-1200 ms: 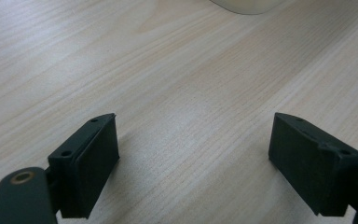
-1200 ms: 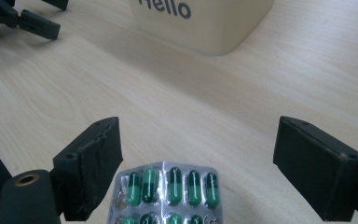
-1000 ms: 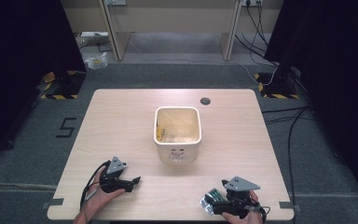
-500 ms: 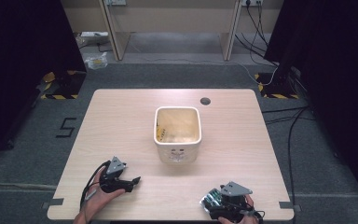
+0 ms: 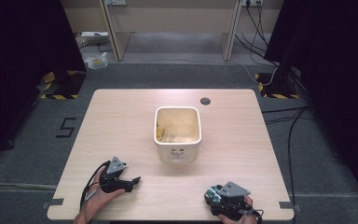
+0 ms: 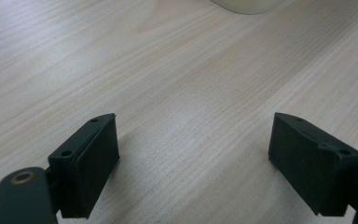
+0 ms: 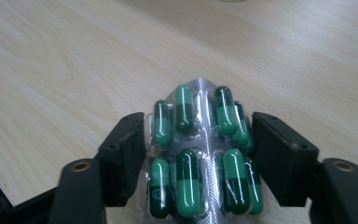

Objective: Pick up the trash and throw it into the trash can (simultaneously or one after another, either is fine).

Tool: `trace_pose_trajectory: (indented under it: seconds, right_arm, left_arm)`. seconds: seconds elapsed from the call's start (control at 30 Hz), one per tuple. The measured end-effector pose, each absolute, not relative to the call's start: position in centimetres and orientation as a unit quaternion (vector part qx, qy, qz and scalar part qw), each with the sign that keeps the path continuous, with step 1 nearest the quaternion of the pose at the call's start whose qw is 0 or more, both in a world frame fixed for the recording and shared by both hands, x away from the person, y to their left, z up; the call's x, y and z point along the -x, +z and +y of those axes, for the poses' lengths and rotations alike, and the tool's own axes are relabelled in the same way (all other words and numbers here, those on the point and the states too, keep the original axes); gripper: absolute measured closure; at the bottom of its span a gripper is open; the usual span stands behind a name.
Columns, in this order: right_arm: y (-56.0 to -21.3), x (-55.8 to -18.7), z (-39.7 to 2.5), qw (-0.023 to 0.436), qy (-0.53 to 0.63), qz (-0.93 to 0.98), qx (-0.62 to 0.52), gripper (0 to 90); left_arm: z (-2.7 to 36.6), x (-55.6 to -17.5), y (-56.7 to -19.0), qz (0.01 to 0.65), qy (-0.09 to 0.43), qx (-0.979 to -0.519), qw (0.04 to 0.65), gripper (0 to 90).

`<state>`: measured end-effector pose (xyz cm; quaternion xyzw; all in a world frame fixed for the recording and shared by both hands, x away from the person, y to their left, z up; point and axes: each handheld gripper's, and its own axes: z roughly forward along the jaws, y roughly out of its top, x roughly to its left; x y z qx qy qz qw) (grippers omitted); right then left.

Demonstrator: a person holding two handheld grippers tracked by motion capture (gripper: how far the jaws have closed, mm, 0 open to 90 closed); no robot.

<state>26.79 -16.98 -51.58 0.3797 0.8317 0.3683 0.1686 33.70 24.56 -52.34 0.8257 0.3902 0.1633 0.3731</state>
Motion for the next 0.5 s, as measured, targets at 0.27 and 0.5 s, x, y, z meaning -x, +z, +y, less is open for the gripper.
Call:
trace_pose_trajectory:
  seconds: [0.27,0.5]
  right_arm:
    - [-51.53,-27.07,-17.42,0.167,0.373,0.832,-0.376,48.6]
    - [-51.15,-27.26,-17.24,0.166,0.379,0.832,-0.37,49.5]
  left_arm:
    - [24.56,-33.7,-52.33,0.391,0.163,-0.826,0.373,14.9]
    - [24.56,-33.7,-52.33,0.391,0.163,-0.826,0.373,14.8]
